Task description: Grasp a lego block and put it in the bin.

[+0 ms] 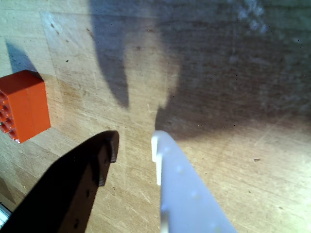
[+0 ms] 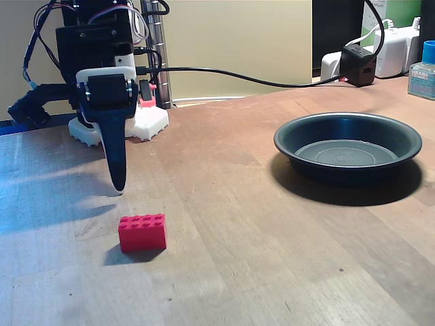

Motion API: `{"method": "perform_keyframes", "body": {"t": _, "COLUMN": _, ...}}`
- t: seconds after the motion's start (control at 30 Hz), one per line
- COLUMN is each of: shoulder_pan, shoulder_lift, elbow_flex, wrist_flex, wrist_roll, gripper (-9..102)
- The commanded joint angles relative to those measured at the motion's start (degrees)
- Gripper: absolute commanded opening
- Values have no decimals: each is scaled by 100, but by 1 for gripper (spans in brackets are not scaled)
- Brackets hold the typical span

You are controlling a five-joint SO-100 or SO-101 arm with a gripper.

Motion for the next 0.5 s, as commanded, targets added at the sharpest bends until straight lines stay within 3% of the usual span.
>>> {"method": "perform_keyframes", "body": {"t": 0.0, "shoulder_pan": -53, "shoulder_lift": 26, "elbow_flex": 299, "wrist_flex": 35, "wrist_roll": 35, "gripper": 3}}
{"method": "perform_keyframes", "body": {"t": 0.47, "shoulder_pan": -44, "shoulder_lift": 35, "elbow_flex": 255, "wrist_flex": -35, "wrist_roll": -18, "gripper": 2}}
